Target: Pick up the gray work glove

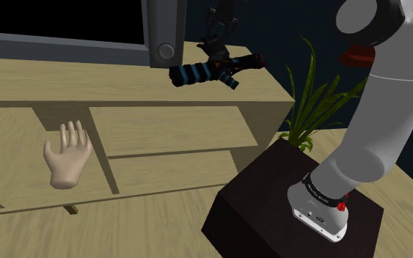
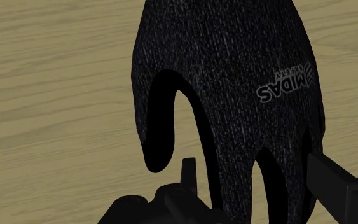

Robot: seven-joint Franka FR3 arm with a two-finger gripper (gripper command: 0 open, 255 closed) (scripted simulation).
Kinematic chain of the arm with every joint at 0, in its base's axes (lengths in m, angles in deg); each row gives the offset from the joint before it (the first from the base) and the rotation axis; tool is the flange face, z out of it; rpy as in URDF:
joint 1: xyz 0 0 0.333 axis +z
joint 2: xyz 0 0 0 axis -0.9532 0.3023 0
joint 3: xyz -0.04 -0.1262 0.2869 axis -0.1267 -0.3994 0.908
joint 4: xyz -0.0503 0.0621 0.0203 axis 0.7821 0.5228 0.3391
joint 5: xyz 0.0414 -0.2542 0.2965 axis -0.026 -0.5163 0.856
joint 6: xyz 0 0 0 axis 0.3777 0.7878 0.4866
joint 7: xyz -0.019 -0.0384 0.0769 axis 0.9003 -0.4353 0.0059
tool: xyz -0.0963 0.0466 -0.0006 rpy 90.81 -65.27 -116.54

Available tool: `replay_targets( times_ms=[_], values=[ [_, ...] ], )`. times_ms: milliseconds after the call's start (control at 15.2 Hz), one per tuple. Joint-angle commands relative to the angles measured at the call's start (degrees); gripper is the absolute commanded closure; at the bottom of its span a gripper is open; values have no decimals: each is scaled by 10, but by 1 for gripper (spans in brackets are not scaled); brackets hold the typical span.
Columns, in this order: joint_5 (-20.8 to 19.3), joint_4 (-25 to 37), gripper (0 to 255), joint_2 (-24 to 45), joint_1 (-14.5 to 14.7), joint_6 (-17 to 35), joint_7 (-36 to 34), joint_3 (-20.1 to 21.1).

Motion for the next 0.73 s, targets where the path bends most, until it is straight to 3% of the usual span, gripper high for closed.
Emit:
replay_targets(
  times_ms=[0, 660],
  values=[
    [0, 18, 255, 1, -1, -16, -2, 0],
    [0, 133, 255, 26, -8, -105, -18, 0]
  ],
)
